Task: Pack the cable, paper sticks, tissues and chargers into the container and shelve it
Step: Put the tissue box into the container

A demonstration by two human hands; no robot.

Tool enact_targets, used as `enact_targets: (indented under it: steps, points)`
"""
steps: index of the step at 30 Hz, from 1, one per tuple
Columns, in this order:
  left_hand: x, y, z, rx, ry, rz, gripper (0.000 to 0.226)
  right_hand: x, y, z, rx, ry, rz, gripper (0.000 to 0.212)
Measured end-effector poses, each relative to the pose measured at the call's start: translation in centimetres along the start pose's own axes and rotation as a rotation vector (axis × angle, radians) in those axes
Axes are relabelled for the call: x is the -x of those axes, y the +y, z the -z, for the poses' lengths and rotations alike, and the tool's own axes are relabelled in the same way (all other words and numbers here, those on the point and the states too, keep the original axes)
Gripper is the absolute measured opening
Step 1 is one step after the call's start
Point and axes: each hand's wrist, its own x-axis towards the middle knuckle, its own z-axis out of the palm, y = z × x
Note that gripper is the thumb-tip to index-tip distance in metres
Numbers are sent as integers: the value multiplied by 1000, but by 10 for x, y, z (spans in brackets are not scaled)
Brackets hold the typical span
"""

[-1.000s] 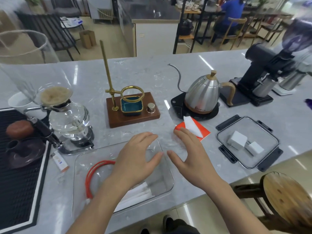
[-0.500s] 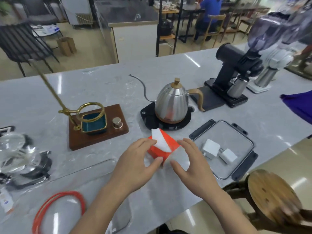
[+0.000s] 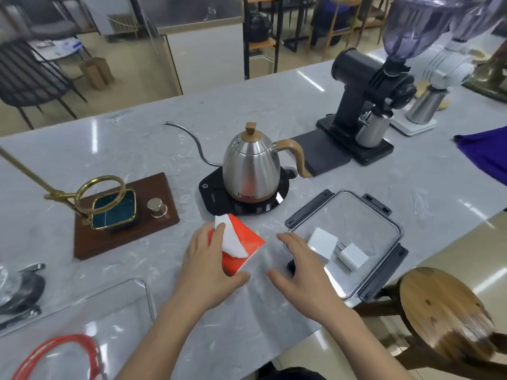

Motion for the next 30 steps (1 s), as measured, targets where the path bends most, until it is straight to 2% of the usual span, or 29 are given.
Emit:
enact_targets:
  steps: [4, 11, 21, 30]
  points:
    - [-3, 1, -4, 12, -53, 101, 128, -14, -1, -9, -32, -72, 27, 65]
    - [-8, 3, -7, -14, -61, 124, 124, -28, 0, -19, -103, -120, 46, 43]
    - [2, 7, 0, 68, 21, 134, 115, -23, -6, -16, -163, -28, 21, 42]
    - [21, 7, 27, 48, 155, 77, 110, -12, -41, -13, -217, 76, 92, 41]
